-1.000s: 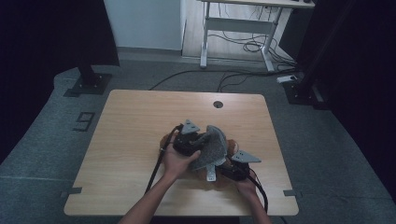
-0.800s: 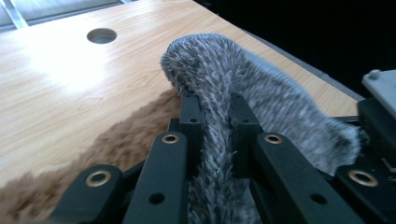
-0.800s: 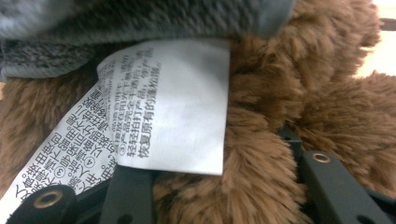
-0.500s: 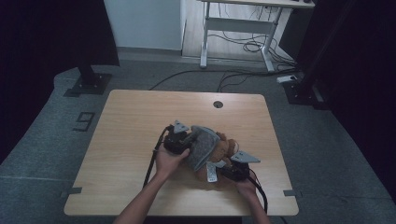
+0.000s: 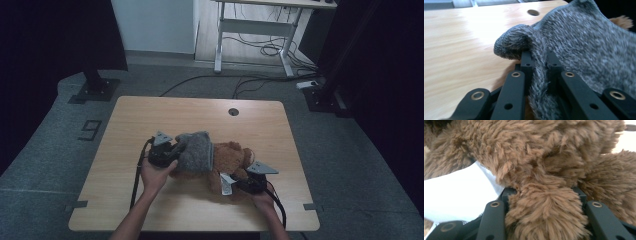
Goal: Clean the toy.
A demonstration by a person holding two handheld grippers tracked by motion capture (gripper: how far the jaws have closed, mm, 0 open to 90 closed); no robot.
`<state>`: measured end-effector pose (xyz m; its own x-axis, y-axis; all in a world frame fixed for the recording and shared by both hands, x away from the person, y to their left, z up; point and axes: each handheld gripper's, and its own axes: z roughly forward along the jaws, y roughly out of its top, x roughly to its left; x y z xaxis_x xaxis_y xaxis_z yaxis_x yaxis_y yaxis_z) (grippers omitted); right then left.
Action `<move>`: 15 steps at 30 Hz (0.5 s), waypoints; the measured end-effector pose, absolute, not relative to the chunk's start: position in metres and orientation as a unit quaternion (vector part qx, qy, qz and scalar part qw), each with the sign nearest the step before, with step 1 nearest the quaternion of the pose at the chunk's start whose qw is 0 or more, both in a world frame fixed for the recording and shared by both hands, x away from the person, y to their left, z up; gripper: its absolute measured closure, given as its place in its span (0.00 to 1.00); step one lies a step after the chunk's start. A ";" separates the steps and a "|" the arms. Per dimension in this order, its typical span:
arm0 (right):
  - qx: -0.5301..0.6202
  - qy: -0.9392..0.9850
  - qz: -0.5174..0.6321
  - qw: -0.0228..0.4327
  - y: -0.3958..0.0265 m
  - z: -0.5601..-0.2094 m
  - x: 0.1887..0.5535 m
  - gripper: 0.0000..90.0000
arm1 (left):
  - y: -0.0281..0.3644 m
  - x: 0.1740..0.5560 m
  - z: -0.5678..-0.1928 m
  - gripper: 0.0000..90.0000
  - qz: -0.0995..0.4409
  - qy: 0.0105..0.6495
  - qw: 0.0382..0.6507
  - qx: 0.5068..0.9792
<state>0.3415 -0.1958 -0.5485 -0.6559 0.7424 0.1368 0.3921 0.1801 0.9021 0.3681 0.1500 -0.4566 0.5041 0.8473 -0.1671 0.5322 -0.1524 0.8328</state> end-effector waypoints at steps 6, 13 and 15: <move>0.383 0.747 0.518 0.165 -0.197 -0.549 0.342 0.60 | 0.174 0.362 -0.479 0.89 0.170 0.495 0.428 0.737; 0.390 0.744 0.519 0.159 -0.197 -0.549 0.343 0.60 | 0.170 0.356 -0.515 0.90 0.155 0.504 0.397 0.751; 0.390 0.744 0.519 0.158 -0.197 -0.549 0.344 0.60 | 0.170 0.357 -0.517 0.90 0.145 0.509 0.397 0.750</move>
